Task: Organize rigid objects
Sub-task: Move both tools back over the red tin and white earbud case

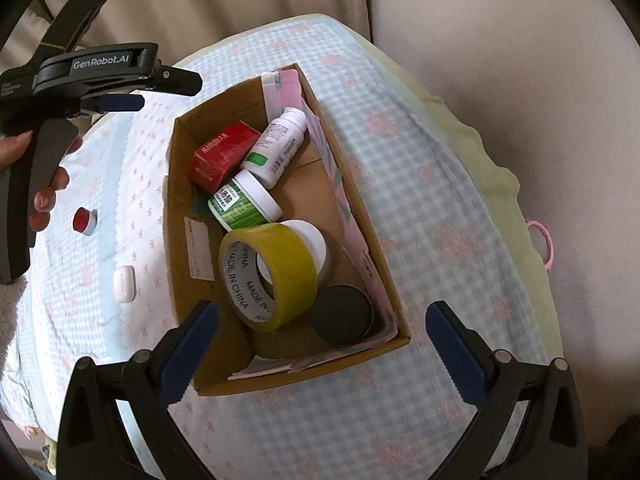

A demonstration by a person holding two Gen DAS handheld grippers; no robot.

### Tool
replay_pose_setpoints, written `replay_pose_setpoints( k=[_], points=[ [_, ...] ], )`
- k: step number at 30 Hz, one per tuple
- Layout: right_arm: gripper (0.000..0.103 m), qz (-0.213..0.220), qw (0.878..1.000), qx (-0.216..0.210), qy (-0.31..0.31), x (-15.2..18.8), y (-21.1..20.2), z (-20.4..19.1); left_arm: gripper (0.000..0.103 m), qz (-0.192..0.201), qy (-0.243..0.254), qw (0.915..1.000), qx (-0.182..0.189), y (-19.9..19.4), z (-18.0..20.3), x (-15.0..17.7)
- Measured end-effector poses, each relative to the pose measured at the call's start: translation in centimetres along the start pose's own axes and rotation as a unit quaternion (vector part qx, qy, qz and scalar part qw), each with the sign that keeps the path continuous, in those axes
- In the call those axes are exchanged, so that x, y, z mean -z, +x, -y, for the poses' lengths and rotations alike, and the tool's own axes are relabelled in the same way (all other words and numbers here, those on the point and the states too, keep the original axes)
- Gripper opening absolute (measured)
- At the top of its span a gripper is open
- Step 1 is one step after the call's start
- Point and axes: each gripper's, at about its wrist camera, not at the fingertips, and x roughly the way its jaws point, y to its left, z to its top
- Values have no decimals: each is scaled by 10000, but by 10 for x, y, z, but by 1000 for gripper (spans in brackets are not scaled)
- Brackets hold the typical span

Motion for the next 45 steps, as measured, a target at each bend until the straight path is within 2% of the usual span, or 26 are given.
replay_pose_setpoints(
  k=[8,14,20,24,30,36,41,45],
  points=[
    [103,307,9994,2,-155,-4,-28,-14,103,193,-123,9997,3,-40,1,15],
    [103,524,9980,20,-342,-5,-59,-26,103,459,-241,9986,-127,-87,-4,33],
    [103,813,9943,46,-692,-5,-94,-50,103,739,-517,9955,-296,-144,-21,67],
    [103,959,9921,-108,-804,-4,-115,-74,103,935,-740,9904,-705,-184,-42,102],
    [103,1132,9867,-298,-1129,3,-141,-129,103,1173,-1074,9811,-1102,-232,-82,156],
    [103,1141,9842,-421,-1289,15,-154,-186,103,1312,-1404,9729,-1287,-271,-130,208],
    [103,988,9847,-505,-1346,24,-146,-227,103,1350,-1595,9676,-1416,-285,-174,240],
    [103,840,9862,-484,-1339,28,-128,-253,103,1311,-1583,9653,-1610,-280,-208,253]
  ],
)
